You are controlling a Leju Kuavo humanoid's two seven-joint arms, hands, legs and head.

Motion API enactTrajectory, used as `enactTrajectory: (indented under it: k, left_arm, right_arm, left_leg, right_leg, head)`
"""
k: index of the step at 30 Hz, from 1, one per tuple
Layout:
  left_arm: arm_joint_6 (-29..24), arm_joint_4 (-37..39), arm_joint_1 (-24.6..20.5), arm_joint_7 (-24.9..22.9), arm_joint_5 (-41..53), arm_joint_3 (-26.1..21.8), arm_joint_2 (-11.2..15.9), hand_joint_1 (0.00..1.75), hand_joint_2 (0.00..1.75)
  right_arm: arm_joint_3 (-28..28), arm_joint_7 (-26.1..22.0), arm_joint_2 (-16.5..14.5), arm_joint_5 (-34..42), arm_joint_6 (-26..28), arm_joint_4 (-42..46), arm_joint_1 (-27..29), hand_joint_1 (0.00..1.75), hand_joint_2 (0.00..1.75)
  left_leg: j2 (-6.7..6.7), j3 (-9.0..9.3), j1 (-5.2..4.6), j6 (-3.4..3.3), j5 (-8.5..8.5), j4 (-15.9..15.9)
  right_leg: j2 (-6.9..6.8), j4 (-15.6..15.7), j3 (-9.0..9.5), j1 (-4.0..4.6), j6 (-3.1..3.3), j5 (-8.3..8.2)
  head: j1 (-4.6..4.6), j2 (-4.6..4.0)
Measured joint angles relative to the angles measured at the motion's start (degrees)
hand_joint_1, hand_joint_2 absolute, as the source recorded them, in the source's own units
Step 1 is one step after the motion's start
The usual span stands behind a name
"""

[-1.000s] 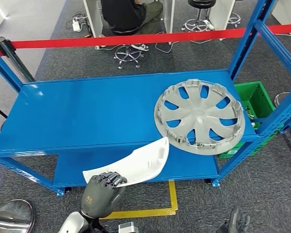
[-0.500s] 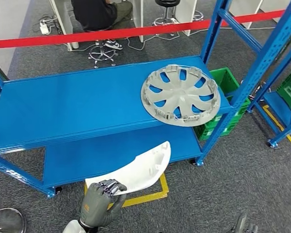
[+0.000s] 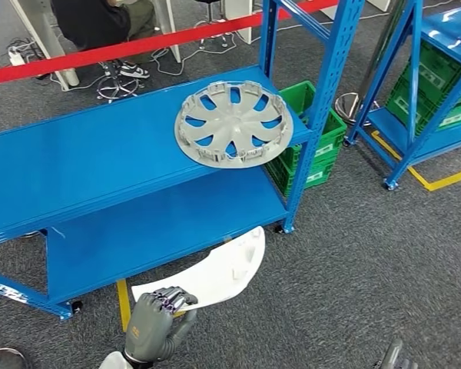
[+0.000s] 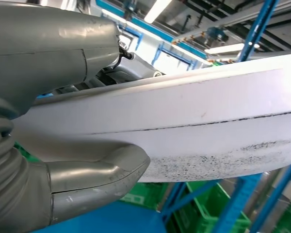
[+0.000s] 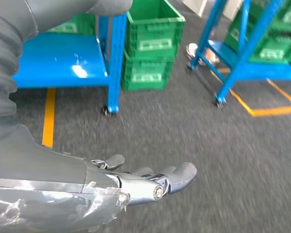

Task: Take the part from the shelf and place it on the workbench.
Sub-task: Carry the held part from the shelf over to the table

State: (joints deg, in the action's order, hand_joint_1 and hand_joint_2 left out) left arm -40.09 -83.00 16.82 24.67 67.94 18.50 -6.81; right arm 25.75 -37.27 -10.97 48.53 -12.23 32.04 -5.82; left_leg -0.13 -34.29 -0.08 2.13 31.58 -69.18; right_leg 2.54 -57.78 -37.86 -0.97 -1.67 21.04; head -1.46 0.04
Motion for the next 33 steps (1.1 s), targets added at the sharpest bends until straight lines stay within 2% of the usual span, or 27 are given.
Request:
enactTrajectory:
  k: [1, 2, 4, 6, 7, 8, 9, 11, 12, 13, 14, 15, 16, 18, 19, 20, 21, 22, 23, 24, 26, 27, 28, 29, 30, 32, 33]
  left_arm:
    - [0.0, 0.1, -0.1, 0.1, -0.1, -0.1, -0.1, 1.75, 1.75]
    - [0.0, 0.2, -0.2, 0.2, -0.1, -0.1, -0.3, 1.75, 1.75]
    - [0.0, 0.4, -0.4, 0.2, 0.3, -0.2, -0.5, 1.75, 1.75]
    - [0.0, 0.6, -0.5, 0.1, 0.8, -0.2, -0.6, 1.75, 1.75]
    - [0.0, 0.6, -0.6, 0.1, 0.8, -0.3, -0.7, 1.75, 1.75]
    - [0.0, 0.7, -0.6, 0.0, 0.9, -0.3, -0.7, 1.75, 1.75]
    - [0.0, 0.7, -0.7, -0.1, 1.0, -0.3, -0.8, 1.75, 1.75]
    - [0.0, 0.8, -0.7, -0.5, 1.1, -0.4, -0.8, 1.75, 1.75]
    - [0.0, 0.8, -0.7, -0.7, 1.1, -0.5, -0.8, 1.75, 1.75]
    - [0.0, 0.9, -0.7, -0.8, 1.1, -0.6, -0.8, 1.75, 1.75]
    - [0.0, 1.0, -0.8, -0.8, 1.1, -0.6, -0.8, 1.75, 1.75]
    - [0.0, 1.0, -0.8, -0.8, 1.0, -0.7, -0.9, 1.75, 1.75]
    - [0.0, 1.0, -0.8, -0.8, 0.9, -0.8, -0.9, 1.75, 1.75]
    - [0.0, 1.1, -0.8, -0.5, 0.6, -1.1, -1.0, 1.75, 1.75]
    - [0.0, 1.1, -0.8, -0.3, 0.5, -1.1, -1.1, 1.75, 1.75]
    - [0.0, 1.1, -0.8, -0.1, 0.6, -1.2, -1.1, 1.75, 1.75]
    - [0.0, 1.1, -0.8, 0.1, 0.6, -1.3, -1.2, 1.75, 1.75]
    - [0.0, 1.1, -0.8, 0.3, 0.6, -1.3, -1.2, 1.75, 1.75]
    - [0.0, 1.1, -0.8, 0.5, 0.7, -1.3, -1.3, 1.75, 1.75]
    - [0.0, 1.1, -0.8, 0.6, 0.7, -1.4, -1.3, 1.75, 1.75]
    - [0.0, 1.1, -0.7, 0.7, 0.9, -1.4, -1.3, 1.75, 1.75]
    - [0.0, 1.1, -0.7, 0.7, 1.0, -1.5, -1.3, 1.75, 1.75]
    - [0.0, 1.1, -0.7, 0.7, 1.0, -1.5, -1.3, 1.75, 1.75]
    - [0.0, 1.1, -0.7, 0.7, 1.1, -1.5, -1.3, 1.75, 1.75]
    - [0.0, 1.1, -0.7, 0.8, 1.3, -1.5, -1.3, 1.75, 1.75]
    - [0.0, 1.1, -0.7, 1.0, 2.0, -1.6, -1.4, 1.75, 1.75]
    - [0.0, 1.0, -0.6, 1.2, 2.5, -1.6, -1.5, 1.75, 1.75]
  right_arm:
    - [0.2, 0.0, 0.0, 0.0, 0.2, -0.2, -0.1, 0.00, 1.75]
    - [0.4, 0.0, 0.0, 0.2, 0.3, -0.3, -0.2, 0.00, 1.75]
    - [0.8, 0.0, 0.2, 0.6, 0.5, -0.6, -0.4, 0.00, 1.75]
    - [1.3, 0.0, 0.5, 0.8, 0.8, -1.2, -0.4, 0.00, 1.75]
    - [1.5, 0.0, 0.7, 0.8, 0.9, -1.5, -0.3, 0.00, 1.75]
    - [1.7, 0.0, 0.8, 0.9, 1.0, -1.9, -0.2, 0.00, 1.75]
    - [1.9, 0.0, 0.9, 1.2, 1.2, -2.1, -0.2, 0.00, 1.75]
    - [2.0, 0.0, 1.0, 1.7, 1.4, -2.6, -0.6, 0.00, 1.75]
    - [2.1, 0.0, 1.0, 1.8, 1.5, -2.9, -0.8, 0.00, 1.75]
    - [2.2, 0.0, 1.0, 1.8, 1.7, -3.2, -0.9, 0.00, 1.75]
    - [2.3, 0.0, 1.1, 1.8, 1.9, -3.5, -0.9, 0.00, 1.75]
    - [2.4, 0.0, 1.1, 1.8, 2.1, -3.7, -0.9, 0.00, 1.75]
    - [2.5, 0.0, 1.2, 1.9, 2.1, -3.9, -1.0, 0.00, 1.75]
    - [2.6, 0.0, 1.3, 1.9, 2.2, -4.1, -1.4, 0.00, 1.75]
    - [2.6, 0.0, 1.3, 2.0, 2.3, -4.3, -1.6, 0.00, 1.75]
    - [2.6, 0.0, 1.3, 2.0, 2.5, -4.4, -1.8, 0.00, 1.75]
    - [2.7, 0.0, 1.4, 2.0, 2.6, -4.6, -1.8, 0.00, 1.75]
    - [2.8, 0.0, 1.5, 2.1, 2.8, -4.7, -1.7, 0.00, 1.75]
    - [2.9, 0.0, 1.6, 2.3, 3.0, -4.8, -1.8, 0.00, 1.75]
    - [2.9, 0.0, 1.6, 2.6, 3.1, -4.9, -1.8, 0.00, 1.75]
    - [3.0, 0.0, 1.7, 2.9, 3.1, -5.0, -2.1, 0.00, 1.75]
    - [3.0, 0.0, 1.7, 3.0, 3.2, -5.0, -2.1, 0.00, 1.75]
    - [3.0, 0.0, 1.7, 3.0, 3.2, -5.1, -2.0, 0.00, 1.75]
    - [3.1, 0.0, 1.7, 3.0, 3.2, -5.1, -2.0, 0.00, 1.75]
    - [3.1, 0.0, 1.8, 3.0, 3.2, -5.2, -2.0, 0.00, 1.75]
    - [3.1, 0.0, 1.8, 3.0, 3.2, -5.2, -2.0, 0.00, 1.75]
    - [3.1, 0.0, 1.8, 3.0, 3.3, -5.2, -2.1, 0.00, 1.75]
  left_leg:
    - [-1.25, 2.89, 0.18, -0.02, -1.07, 3.6]
    - [-2.75, 5.92, 0.36, -0.20, -1.26, 7.9]
    - [-4.86, 9.38, 0.45, -0.82, -0.36, 13.1]
    - [-3.91, 9.22, 0.25, -1.87, -0.76, 13.8]
    - [-3.23, 8.72, 0.22, -2.43, -1.39, 13.8]
    - [-2.46, 8.06, 0.22, -2.96, -2.14, 13.9]
    - [-1.69, 7.30, 0.20, -3.38, -2.89, 13.9]
    - [-0.14, 5.72, -0.19, -3.80, -4.22, 13.9]
    - [0.70, 4.91, -0.36, -3.86, -4.87, 13.8]
    - [1.53, 4.06, -0.50, -3.86, -5.50, 13.8]
    - [2.26, 3.24, -0.60, -3.80, -6.09, 13.8]
    - [2.92, 2.47, -0.69, -3.67, -6.67, 13.7]
    - [3.48, 1.89, -0.80, -3.46, -7.16, 13.6]
    - [4.56, 1.23, -1.13, -2.95, -7.95, 13.4]
    - [5.12, 1.16, -1.24, -2.70, -8.28, 13.3]
    - [5.69, 1.11, -1.25, -2.47, -8.61, 13.2]
    - [6.09, 1.06, -1.16, -2.20, -8.88, 13.2]
    - [5.63, 0.84, -1.00, -1.83, -8.52, 13.0]
    - [4.55, 0.44, -0.84, -1.42, -7.22, 12.2]
    - [3.15, -0.28, -0.70, -1.03, -4.98, 10.2]
    - [0.91, -2.38, -0.54, -0.63, 0.65, 3.2]
    - [0.60, -3.24, -0.52, -0.62, 2.48, -0.3]
    - [0.47, -3.47, -0.52, -0.67, 3.01, -2.5]
    - [0.40, -2.80, -0.51, -0.75, 2.19, -2.6]
    - [0.23, -1.17, -0.49, -0.85, 0.45, -0.7]
    - [-1.61, 3.75, -0.31, -1.04, -2.75, 6.7]
    - [-2.79, 5.95, -0.17, -1.20, -3.17, 10.4]
  right_leg:
    - [0.64, 0.0, -0.78, -0.08, -0.31, -0.75]
    - [1.27, -0.1, -1.42, -0.09, -0.67, -1.47]
    - [2.39, 0.2, -1.96, -0.08, -1.44, -2.95]
    - [3.41, 1.1, -2.12, -0.26, -2.27, -4.52]
    - [3.11, 1.2, -2.44, -0.28, -2.54, -4.29]
    - [2.16, 0.2, -3.03, -0.24, -2.69, -2.69]
    - [0.86, -2.1, -3.83, -0.18, -2.74, 0.02]
    - [-1.38, -9.8, -5.54, -0.01, -2.80, 6.47]
    - [-1.78, -13.7, -5.93, -0.02, -2.87, 7.91]
    - [-2.01, -16.3, -5.69, -0.03, -2.92, 7.94]
    - [-2.18, -17.1, -4.60, -0.05, -2.94, 6.84]
    - [-2.53, -15.6, -2.36, -0.06, -2.93, 5.38]
    - [-3.49, -12.1, 0.94, -0.06, -2.90, 4.77]
    - [-5.94, -3.3, 7.81, 0.24, -2.66, 6.14]
    - [-6.64, -0.4, 9.65, 0.43, -2.36, 7.11]
    - [-6.56, 1.0, 10.20, 0.64, -1.93, 7.50]
    - [-5.98, 1.1, 9.72, 0.66, -1.29, 7.18]
    - [-5.45, 1.2, 9.26, 0.64, -0.84, 6.68]
    - [-4.93, 1.3, 8.73, 0.58, -0.32, 6.08]
    - [-4.38, 1.3, 8.06, 0.48, 0.11, 5.36]
    - [-3.13, 1.3, 6.30, 0.47, 0.53, 3.91]
    - [-2.51, 1.2, 5.40, 0.48, 0.54, 3.24]
    - [-1.90, 1.2, 4.53, 0.50, 0.49, 2.64]
    - [-1.28, 1.2, 3.69, 0.48, 0.40, 2.07]
    - [-0.66, 1.2, 2.93, 0.41, 0.27, 1.50]
    - [0.54, 1.2, 1.59, 0.28, -0.13, 0.43]
    - [1.04, 1.2, 1.08, 0.28, -0.39, -0.09]
  head:
    - [-0.05, 0.00]
    - [-0.06, -0.01]
    - [-0.16, 0.00]
    - [-0.21, 0.00]
    - [-0.20, 0.00]
    - [0.10, 0.00]
    - [0.34, 0.00]
    - [0.73, -0.01]
    - [0.72, -0.01]
    - [0.72, 0.00]
    - [0.74, 0.00]
    - [0.72, 0.00]
    - [0.73, 0.01]
    - [0.62, 0.01]
    - [0.51, 0.01]
    - [0.37, 0.01]
    - [0.19, 0.01]
    - [0.19, 0.01]
    - [0.13, 0.01]
    - [0.08, 0.01]
    - [-0.05, 0.01]
    - [-0.06, 0.01]
    - [-0.07, 0.01]
    - [-0.06, 0.01]
    - [-0.06, 0.01]
    - [-0.09, 0.01]
    - [-0.08, 0.01]
